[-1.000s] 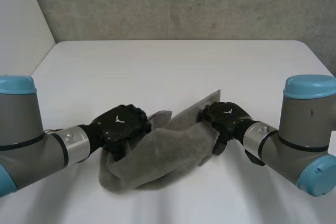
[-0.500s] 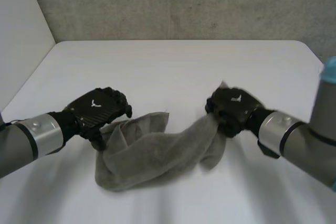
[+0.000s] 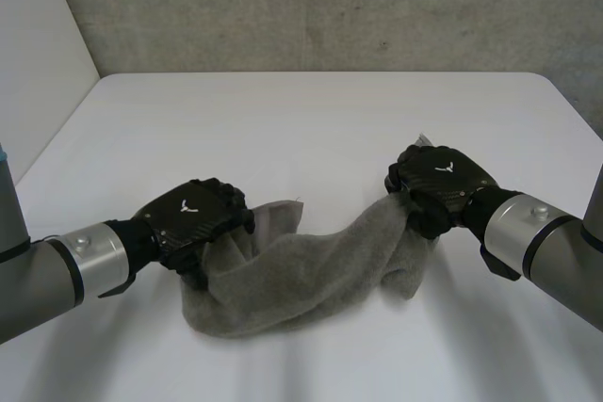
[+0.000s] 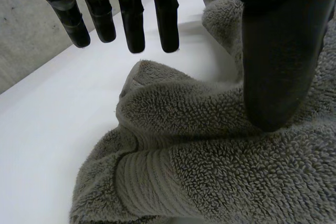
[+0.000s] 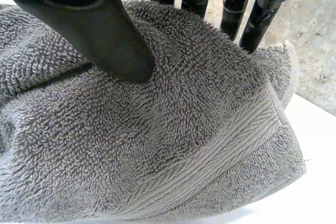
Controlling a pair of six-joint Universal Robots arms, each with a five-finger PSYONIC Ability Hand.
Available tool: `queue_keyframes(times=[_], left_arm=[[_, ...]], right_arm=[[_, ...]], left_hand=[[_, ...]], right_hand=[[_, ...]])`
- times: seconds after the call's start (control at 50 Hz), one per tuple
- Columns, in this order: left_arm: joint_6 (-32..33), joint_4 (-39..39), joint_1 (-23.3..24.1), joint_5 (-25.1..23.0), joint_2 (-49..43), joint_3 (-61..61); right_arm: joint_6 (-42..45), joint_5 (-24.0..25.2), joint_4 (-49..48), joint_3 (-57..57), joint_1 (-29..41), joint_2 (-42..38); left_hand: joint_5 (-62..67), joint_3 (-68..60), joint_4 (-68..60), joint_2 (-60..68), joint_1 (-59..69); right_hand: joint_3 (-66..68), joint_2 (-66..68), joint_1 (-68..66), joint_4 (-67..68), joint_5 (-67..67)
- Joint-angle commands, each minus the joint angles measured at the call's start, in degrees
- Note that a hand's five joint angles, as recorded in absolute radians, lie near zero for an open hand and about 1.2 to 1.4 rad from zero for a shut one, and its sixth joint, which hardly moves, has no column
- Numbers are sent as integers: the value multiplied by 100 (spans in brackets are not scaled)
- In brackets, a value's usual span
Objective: Fold the towel.
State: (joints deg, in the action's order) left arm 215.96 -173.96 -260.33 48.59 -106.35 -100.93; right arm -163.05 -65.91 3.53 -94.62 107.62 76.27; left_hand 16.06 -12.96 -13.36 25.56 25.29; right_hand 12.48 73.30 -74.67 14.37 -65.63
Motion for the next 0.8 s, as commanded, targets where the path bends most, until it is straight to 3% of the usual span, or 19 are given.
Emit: queue_keyframes(times=[0.02,0.8], left_arm=[[42,-7,17,28,-280,144],[324,-94,17,362,-1195,1076]], right_arm=[[36,0,-11,-30,-39,-25],[177,-18,-11,-83,-22,-306]], left_hand=[[568,296,336,619,645],[417,296,336,467,494]], right_hand=[[-248,670,-533,-437,-437],[-248,670,-533,-437,-437]])
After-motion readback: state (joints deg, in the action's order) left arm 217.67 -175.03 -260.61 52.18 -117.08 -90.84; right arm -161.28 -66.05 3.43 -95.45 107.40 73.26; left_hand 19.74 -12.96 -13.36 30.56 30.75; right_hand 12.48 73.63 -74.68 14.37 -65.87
